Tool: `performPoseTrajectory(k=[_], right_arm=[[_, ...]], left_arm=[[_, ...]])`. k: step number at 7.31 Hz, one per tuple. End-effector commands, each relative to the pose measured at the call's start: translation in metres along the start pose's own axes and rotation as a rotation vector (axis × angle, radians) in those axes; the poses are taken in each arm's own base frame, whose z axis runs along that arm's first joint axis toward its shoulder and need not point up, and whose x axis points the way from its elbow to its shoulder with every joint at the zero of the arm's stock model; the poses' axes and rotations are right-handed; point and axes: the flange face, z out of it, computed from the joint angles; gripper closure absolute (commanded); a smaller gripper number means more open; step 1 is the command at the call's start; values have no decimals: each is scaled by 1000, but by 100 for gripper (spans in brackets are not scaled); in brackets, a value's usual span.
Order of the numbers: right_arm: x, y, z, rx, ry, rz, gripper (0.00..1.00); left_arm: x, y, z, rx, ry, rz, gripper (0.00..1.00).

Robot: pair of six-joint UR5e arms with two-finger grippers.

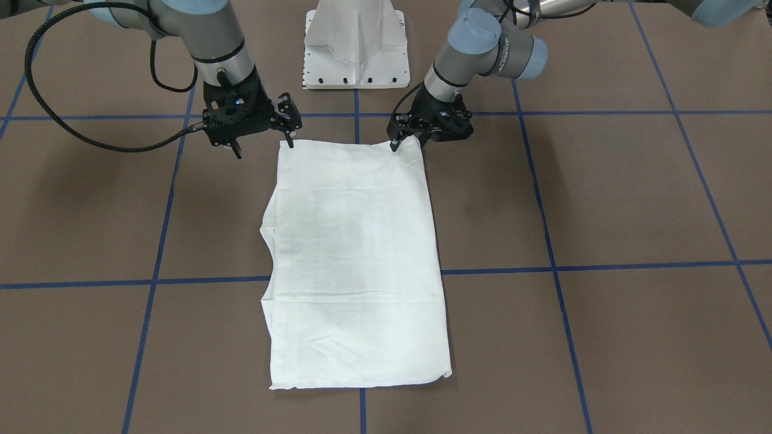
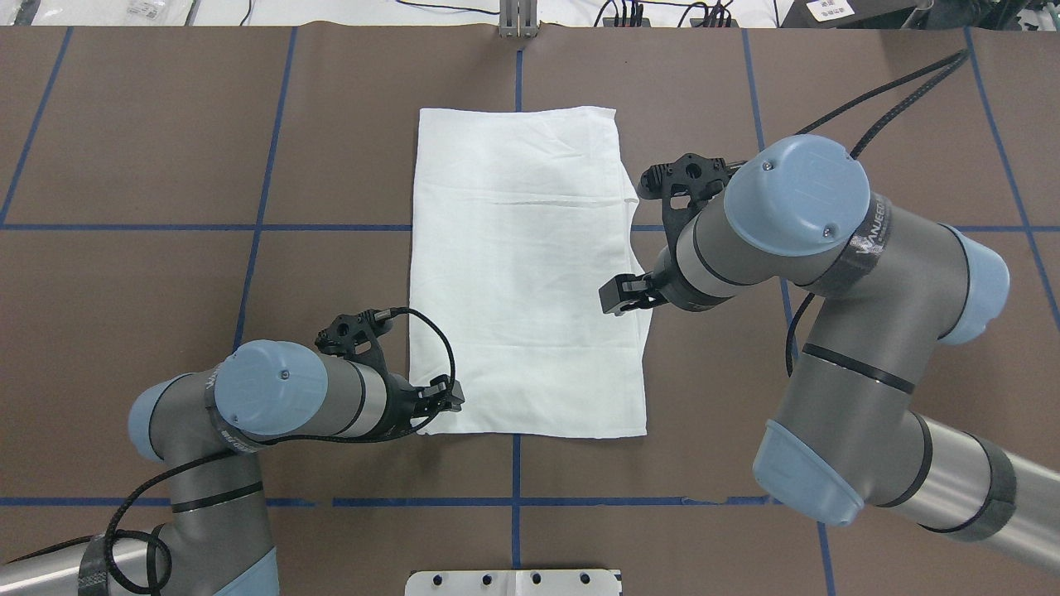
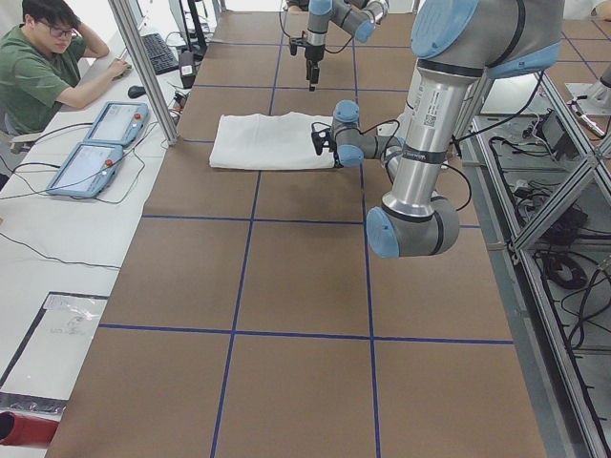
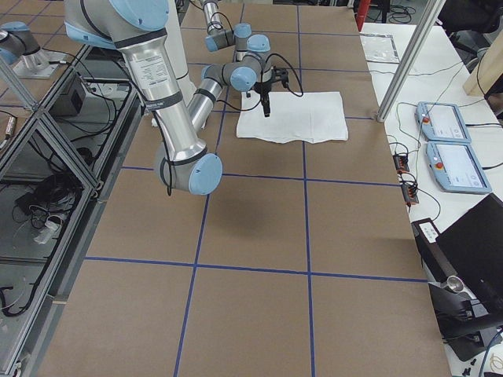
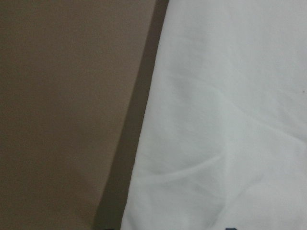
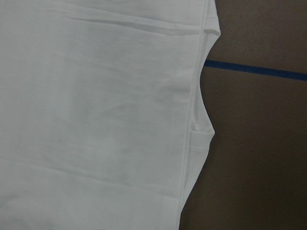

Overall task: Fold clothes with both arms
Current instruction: 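Lower both grippers to the shirt's edge nearest the robot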

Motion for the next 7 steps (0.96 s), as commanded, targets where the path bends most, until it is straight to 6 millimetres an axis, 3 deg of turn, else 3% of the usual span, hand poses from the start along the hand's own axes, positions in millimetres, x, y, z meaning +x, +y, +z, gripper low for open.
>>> performPoseTrajectory(k=[1, 3, 7], right_arm=[[0, 0, 0, 0, 0, 0, 0], [-1, 5, 6, -12, 5, 26, 0], [-39, 61, 52, -82, 51, 376, 0]], left_arm=[[2, -1, -1, 3, 4, 0, 56], [2, -6, -3, 12, 6, -3, 97], [4, -15, -12, 24, -1, -2, 100]])
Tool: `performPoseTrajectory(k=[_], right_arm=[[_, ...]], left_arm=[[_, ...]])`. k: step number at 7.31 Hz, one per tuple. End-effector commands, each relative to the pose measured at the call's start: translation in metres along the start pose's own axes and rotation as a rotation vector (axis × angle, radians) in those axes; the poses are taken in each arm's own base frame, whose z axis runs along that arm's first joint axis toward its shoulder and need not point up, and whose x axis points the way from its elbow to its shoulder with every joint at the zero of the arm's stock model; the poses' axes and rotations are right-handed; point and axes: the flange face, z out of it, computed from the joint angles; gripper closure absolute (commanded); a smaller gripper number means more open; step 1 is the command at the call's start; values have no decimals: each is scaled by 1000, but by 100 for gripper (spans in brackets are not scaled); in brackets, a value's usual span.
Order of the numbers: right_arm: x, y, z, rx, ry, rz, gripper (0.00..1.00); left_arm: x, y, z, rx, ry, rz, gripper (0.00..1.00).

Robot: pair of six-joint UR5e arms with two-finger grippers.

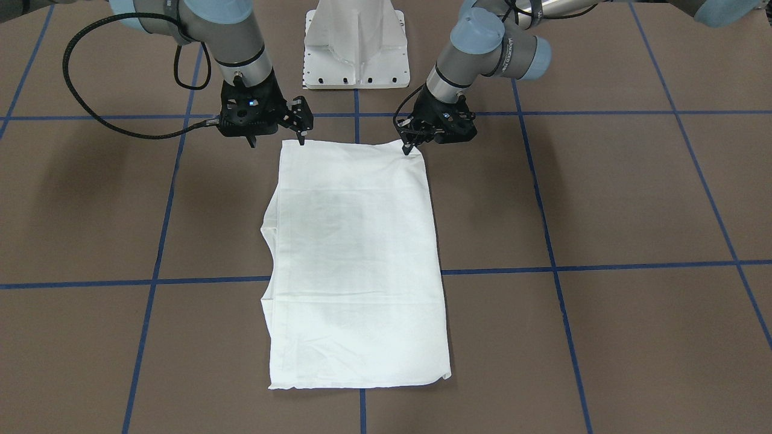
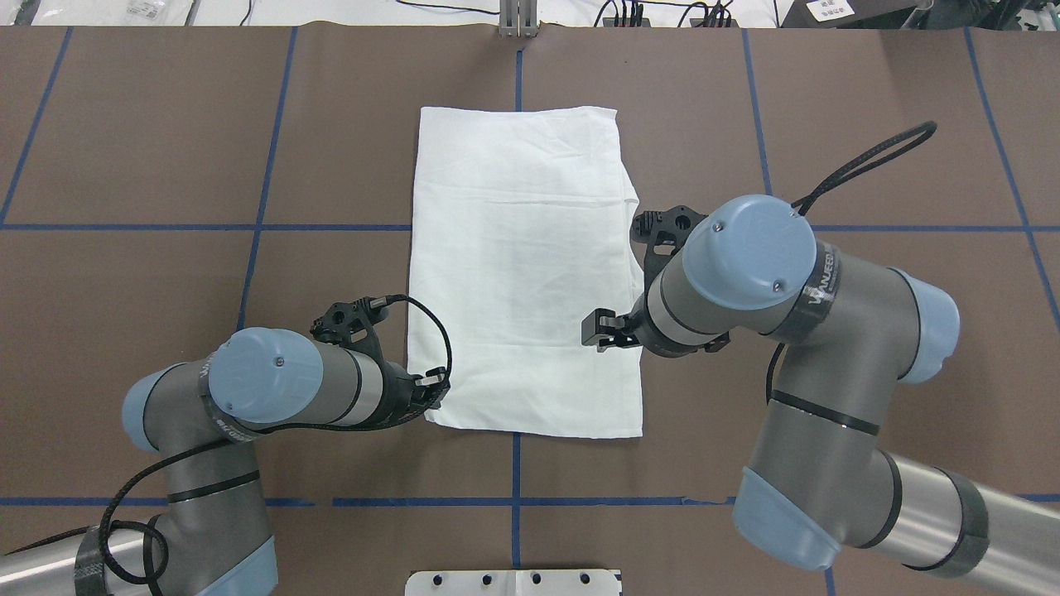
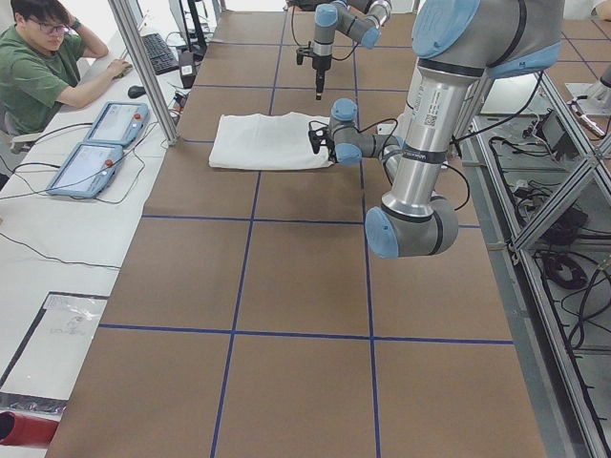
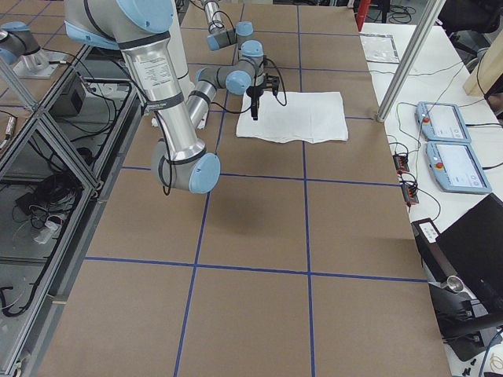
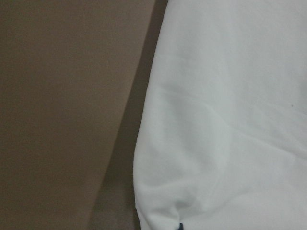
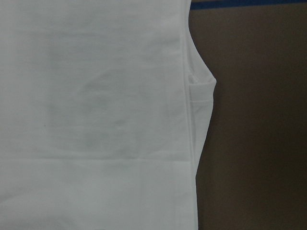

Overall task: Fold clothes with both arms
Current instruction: 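Lower both grippers to the shirt's edge nearest the robot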

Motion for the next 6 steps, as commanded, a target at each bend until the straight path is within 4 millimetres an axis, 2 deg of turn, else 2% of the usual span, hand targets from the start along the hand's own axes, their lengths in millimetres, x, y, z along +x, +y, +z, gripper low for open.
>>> performPoseTrajectory(k=[1, 3, 4, 6], right_arm=[[-15, 44, 31, 14, 42, 215, 0], [-20, 53, 75, 37, 112, 425, 0], [-21, 49, 86, 57, 126, 445, 0], [-23, 57, 96, 52, 140, 480, 0]], left_arm=[[2, -7, -6, 9, 1, 2, 100], [3, -8, -8, 11, 6, 2, 100], [7, -8, -9, 10, 12, 3, 100], [12, -9, -12, 14, 13, 1, 100]])
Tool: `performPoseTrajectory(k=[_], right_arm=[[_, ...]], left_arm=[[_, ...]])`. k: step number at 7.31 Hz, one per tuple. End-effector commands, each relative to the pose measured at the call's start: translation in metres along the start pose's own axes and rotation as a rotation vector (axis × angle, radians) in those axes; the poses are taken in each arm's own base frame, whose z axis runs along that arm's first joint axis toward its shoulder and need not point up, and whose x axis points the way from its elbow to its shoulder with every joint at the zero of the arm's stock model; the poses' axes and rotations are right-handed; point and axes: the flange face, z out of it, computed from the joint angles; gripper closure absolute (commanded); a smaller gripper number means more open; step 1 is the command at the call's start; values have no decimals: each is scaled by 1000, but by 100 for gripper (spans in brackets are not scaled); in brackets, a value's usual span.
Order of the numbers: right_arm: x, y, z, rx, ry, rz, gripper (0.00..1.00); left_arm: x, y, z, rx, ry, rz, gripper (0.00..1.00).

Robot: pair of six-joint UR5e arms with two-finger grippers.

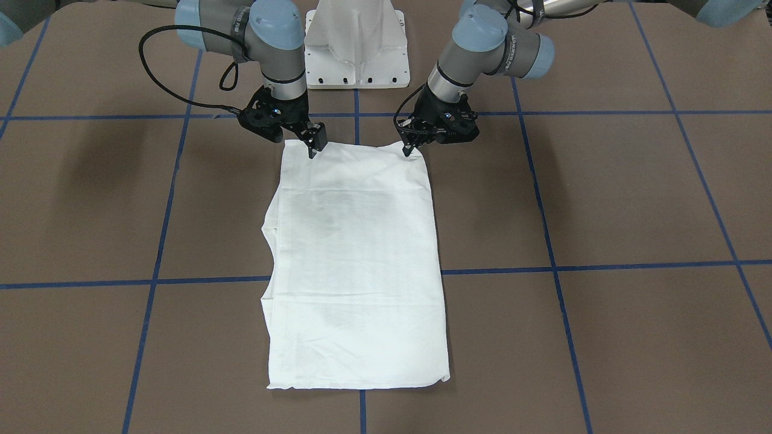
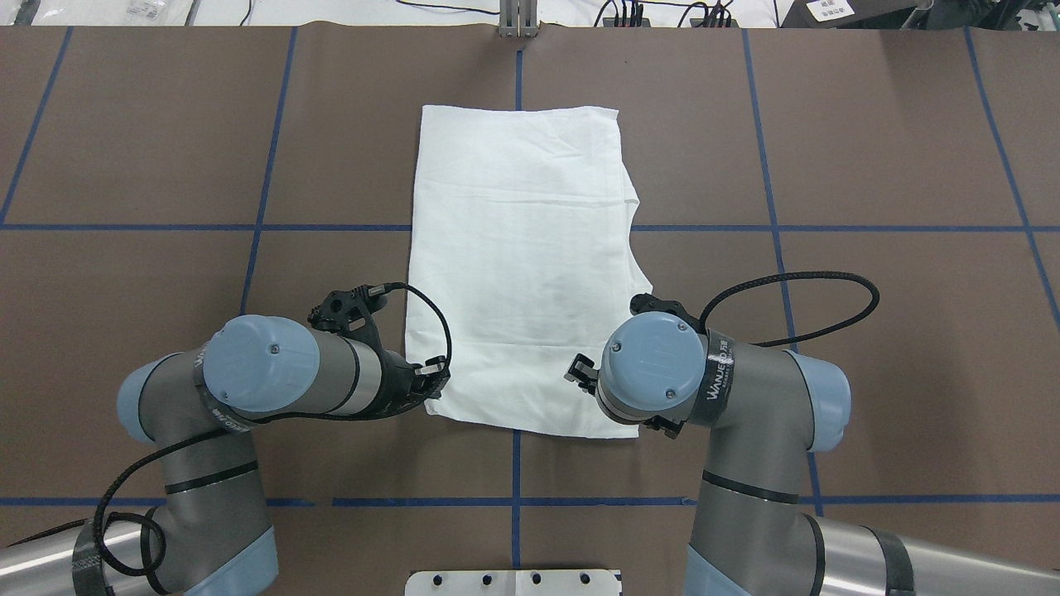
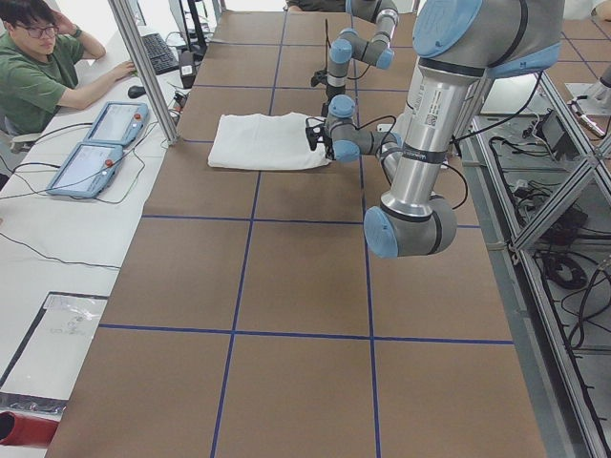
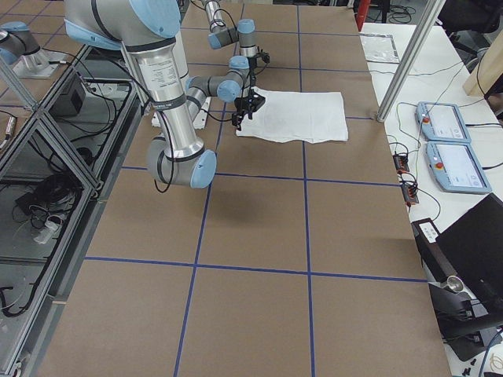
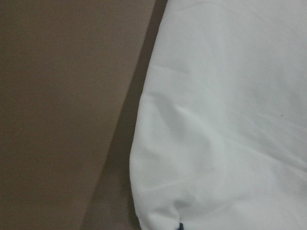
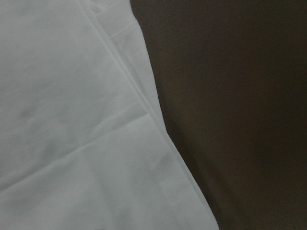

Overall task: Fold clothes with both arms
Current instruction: 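Lower both grippers to the shirt's edge nearest the robot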

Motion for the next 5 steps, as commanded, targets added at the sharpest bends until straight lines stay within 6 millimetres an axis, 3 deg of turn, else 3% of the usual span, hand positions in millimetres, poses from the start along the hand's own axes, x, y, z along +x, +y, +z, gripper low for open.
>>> performPoseTrajectory(k=[1, 5], right_arm=[[3, 13, 10, -6, 18, 8, 0], [5, 20, 25, -10, 43, -3, 0]], left_arm=[[13, -1, -3, 5, -8, -4, 100], [17, -1, -5, 6, -3, -4, 100]])
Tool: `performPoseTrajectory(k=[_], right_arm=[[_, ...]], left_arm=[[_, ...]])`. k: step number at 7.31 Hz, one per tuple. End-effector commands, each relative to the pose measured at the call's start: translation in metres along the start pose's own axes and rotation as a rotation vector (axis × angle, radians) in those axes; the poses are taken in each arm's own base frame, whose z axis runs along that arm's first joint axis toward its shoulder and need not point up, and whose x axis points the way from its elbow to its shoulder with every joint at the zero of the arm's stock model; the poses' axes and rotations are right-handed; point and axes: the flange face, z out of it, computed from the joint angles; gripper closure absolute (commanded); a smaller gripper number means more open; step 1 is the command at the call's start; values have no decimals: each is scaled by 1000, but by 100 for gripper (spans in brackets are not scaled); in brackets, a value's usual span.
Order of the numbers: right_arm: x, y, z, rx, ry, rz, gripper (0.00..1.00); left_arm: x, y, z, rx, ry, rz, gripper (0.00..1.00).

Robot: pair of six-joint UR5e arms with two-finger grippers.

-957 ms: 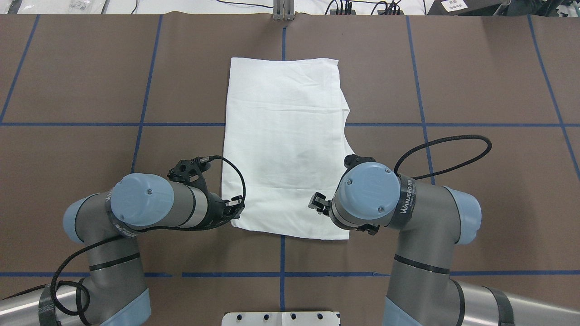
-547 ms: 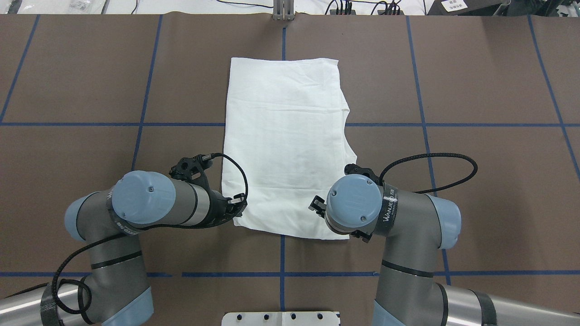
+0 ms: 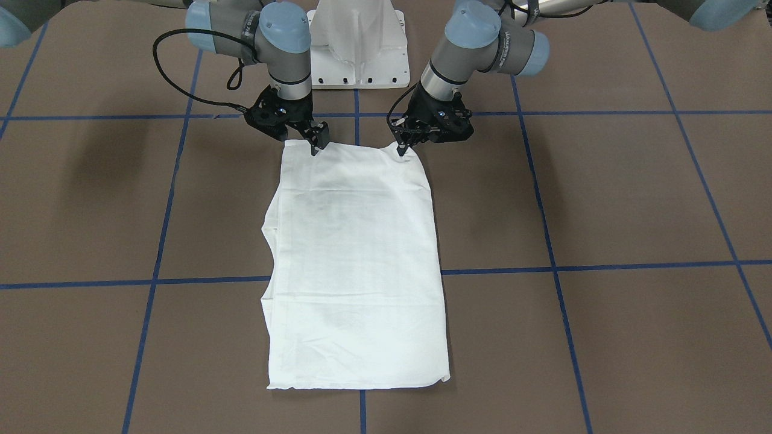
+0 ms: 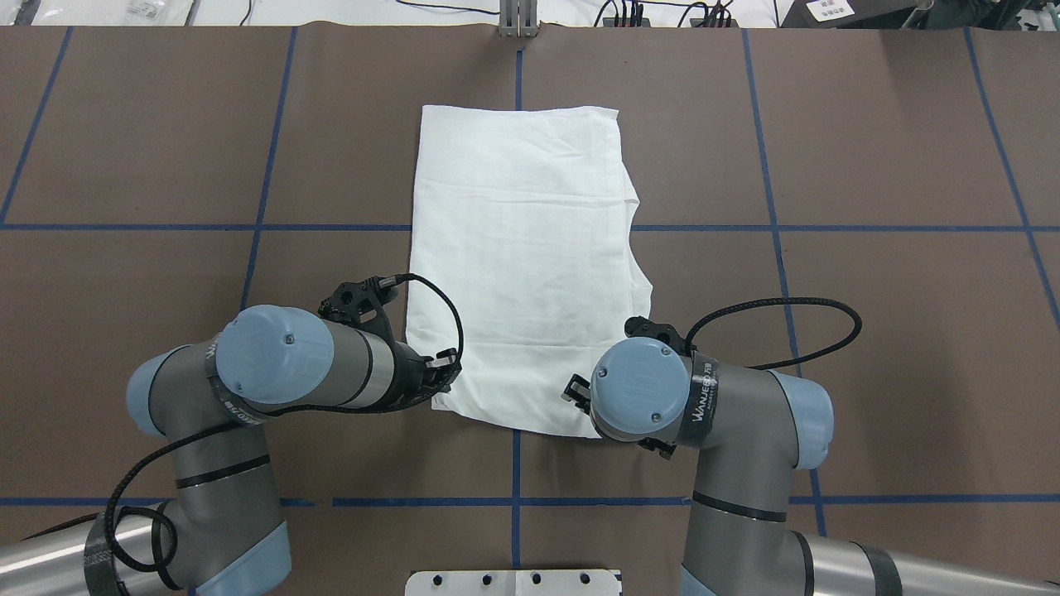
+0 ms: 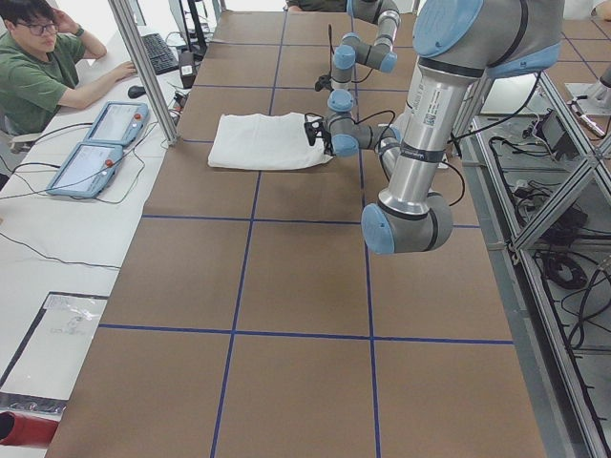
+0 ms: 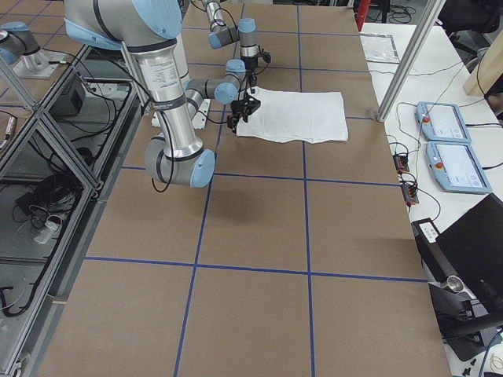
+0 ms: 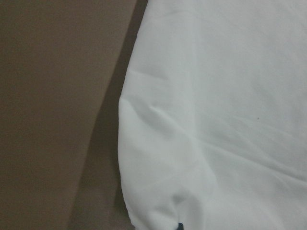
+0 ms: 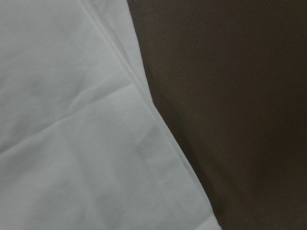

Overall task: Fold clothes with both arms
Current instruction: 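Grasp the near corners of the folded shirt with both grippers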

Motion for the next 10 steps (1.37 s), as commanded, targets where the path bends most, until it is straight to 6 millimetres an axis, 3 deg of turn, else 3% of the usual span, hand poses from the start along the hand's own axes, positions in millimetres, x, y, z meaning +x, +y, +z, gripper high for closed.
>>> performPoseTrajectory(k=[1, 6, 8, 9, 10], right_arm=[[0, 0, 11, 4, 20, -9, 0], [-1, 3, 11, 0, 18, -6, 1], [-1, 3, 11, 0, 18, -6, 28], [-1, 3, 11, 0, 18, -7, 35], [-1, 3, 11, 0, 18, -6, 50]], left_arm=[[0, -1, 0, 1, 1, 0, 100], [0, -5, -2, 8, 1, -4, 100], [0, -6, -3, 9, 2, -4, 100], [0, -6, -3, 9, 2, -4, 100], [0, -6, -2, 9, 1, -5, 100]])
